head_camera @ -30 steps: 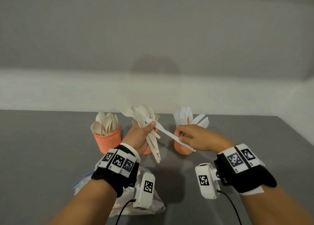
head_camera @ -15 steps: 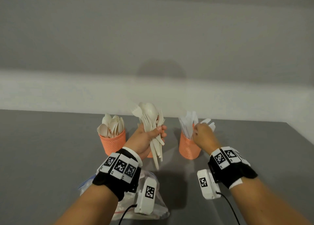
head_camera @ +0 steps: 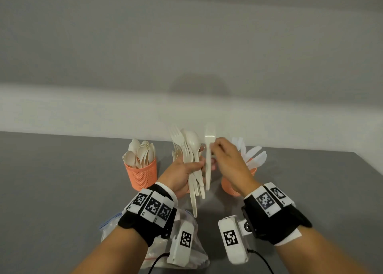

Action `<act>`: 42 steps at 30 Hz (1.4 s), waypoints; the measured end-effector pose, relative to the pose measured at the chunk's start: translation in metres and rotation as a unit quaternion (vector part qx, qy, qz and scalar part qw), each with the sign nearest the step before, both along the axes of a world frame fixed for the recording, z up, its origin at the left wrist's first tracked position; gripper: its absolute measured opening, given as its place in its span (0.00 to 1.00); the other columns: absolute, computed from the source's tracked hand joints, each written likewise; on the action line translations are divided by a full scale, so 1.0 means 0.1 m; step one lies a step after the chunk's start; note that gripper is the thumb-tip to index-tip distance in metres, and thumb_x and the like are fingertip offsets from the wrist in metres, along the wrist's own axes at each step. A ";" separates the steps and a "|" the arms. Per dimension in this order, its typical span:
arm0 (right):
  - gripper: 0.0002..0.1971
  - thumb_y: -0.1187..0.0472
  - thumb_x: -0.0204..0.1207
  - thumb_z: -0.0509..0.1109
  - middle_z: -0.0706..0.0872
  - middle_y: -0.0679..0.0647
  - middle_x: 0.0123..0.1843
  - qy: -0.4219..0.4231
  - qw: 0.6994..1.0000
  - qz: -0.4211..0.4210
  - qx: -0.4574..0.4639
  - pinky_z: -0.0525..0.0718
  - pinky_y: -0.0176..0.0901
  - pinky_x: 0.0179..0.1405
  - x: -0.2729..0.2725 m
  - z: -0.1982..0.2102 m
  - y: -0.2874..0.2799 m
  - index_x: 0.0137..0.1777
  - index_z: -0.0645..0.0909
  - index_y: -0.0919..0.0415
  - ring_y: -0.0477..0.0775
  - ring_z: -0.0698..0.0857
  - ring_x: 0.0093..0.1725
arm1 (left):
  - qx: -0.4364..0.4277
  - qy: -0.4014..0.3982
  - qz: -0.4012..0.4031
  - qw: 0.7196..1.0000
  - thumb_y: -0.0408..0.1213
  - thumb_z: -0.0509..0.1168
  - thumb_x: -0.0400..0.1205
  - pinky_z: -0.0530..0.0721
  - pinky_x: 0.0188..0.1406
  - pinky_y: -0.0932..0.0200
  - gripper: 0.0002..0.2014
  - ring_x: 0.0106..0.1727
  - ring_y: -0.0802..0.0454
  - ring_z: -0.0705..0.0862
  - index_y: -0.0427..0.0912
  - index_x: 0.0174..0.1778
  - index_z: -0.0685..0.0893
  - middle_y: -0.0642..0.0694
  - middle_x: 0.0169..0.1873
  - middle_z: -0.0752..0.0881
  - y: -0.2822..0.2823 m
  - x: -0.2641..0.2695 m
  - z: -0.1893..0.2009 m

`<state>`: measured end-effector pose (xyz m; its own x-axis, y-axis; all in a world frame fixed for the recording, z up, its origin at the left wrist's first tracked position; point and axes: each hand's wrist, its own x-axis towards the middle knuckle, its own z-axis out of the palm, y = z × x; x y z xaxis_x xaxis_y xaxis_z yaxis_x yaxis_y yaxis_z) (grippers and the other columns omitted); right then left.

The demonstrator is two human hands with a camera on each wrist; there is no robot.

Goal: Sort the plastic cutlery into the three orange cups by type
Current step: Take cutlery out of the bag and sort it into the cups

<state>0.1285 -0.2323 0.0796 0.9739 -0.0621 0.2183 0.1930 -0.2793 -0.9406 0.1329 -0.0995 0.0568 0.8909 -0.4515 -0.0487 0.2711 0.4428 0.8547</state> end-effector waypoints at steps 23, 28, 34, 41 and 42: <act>0.14 0.59 0.82 0.53 0.87 0.64 0.47 0.056 0.997 0.044 0.013 0.84 0.60 0.57 -0.02 0.05 0.19 0.48 0.78 0.65 0.62 0.87 0.49 | -0.009 -0.029 0.074 0.997 0.30 0.61 0.74 0.86 0.37 0.53 0.19 0.41 0.46 0.86 0.30 0.61 0.74 0.38 0.40 0.84 -0.05 -0.06 0.06; 0.09 0.62 0.85 0.50 0.82 0.56 0.39 -0.025 0.987 -0.032 0.157 0.86 0.43 0.45 0.19 0.26 0.09 0.53 0.72 0.62 0.53 0.84 0.39 | 0.026 0.009 0.173 0.984 0.30 0.53 0.85 0.78 0.28 0.62 0.08 0.23 0.58 0.79 0.38 0.51 0.78 0.48 0.26 0.79 0.16 -0.01 0.04; 0.11 0.65 0.85 0.50 0.77 0.51 0.40 -0.115 0.978 -0.046 0.168 0.83 0.32 0.44 0.53 0.24 0.20 0.63 0.67 0.58 0.47 0.81 0.38 | 0.064 -0.001 0.152 0.986 0.23 0.52 0.82 0.76 0.45 0.50 0.13 0.37 0.51 0.78 0.40 0.51 0.80 0.48 0.26 0.80 0.46 -0.03 0.03; 0.09 0.66 0.81 0.61 0.79 0.49 0.44 -0.082 0.992 -0.029 0.093 0.78 0.31 0.44 0.61 -0.29 0.50 0.59 0.71 0.58 0.44 0.81 0.42 | 0.103 -0.051 0.114 0.987 0.26 0.56 0.83 0.87 0.39 0.60 0.11 0.37 0.59 0.89 0.42 0.55 0.79 0.50 0.37 0.90 0.69 -0.11 0.06; 0.09 0.66 0.80 0.63 0.79 0.50 0.45 -0.079 0.993 -0.035 0.086 0.78 0.31 0.44 0.63 -0.35 0.49 0.58 0.71 0.59 0.45 0.80 0.43 | 0.106 -0.052 0.126 0.985 0.26 0.57 0.82 0.87 0.34 0.63 0.09 0.35 0.60 0.89 0.41 0.53 0.79 0.48 0.38 0.89 0.72 -0.11 0.07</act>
